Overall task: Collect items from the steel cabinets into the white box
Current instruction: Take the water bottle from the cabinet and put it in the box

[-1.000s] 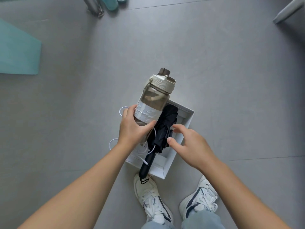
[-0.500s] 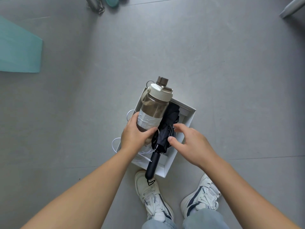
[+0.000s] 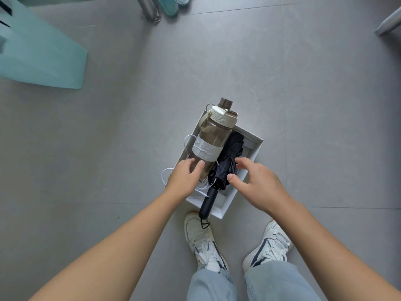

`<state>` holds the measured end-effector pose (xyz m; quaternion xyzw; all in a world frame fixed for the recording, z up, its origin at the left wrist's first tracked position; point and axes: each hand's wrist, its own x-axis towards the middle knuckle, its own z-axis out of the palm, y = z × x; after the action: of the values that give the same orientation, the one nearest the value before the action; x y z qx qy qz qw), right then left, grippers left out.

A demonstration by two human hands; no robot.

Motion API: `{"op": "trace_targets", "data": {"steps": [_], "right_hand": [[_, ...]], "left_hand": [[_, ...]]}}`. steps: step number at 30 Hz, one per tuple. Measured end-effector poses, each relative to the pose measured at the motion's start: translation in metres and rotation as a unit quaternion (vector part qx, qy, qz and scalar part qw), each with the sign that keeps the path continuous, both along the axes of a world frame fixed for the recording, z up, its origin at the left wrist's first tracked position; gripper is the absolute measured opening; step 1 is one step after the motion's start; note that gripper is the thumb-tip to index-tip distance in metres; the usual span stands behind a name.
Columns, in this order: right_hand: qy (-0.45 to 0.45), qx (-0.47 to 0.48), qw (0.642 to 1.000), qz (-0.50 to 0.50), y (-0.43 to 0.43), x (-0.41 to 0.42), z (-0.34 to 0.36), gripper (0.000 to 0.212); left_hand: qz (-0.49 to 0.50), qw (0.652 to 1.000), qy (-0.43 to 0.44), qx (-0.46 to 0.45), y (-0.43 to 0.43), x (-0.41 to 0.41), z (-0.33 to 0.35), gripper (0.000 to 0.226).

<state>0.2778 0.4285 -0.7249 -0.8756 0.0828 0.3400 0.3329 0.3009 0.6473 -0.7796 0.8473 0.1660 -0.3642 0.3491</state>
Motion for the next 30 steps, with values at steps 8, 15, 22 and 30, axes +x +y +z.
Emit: {"op": "trace_targets", "data": {"steps": [8,15,22,30], "right_hand": [[-0.001,-0.004,0.999,0.036,0.008,-0.015,0.057,0.057],[-0.031,-0.015,0.998,0.052,0.014,-0.02,0.123,0.05],[-0.05,-0.009,0.998,0.048,0.023,-0.016,0.173,0.049],[-0.064,-0.009,0.997,0.037,0.023,-0.007,0.21,0.058]], "left_hand": [[-0.042,0.996,-0.059,0.045,0.035,-0.04,0.082,0.031],[-0.058,0.973,-0.21,0.07,0.037,-0.051,0.163,0.021],[-0.041,0.963,-0.259,0.065,0.032,-0.045,0.212,0.031],[-0.061,0.957,-0.278,0.064,0.024,-0.038,0.245,0.026]]}}
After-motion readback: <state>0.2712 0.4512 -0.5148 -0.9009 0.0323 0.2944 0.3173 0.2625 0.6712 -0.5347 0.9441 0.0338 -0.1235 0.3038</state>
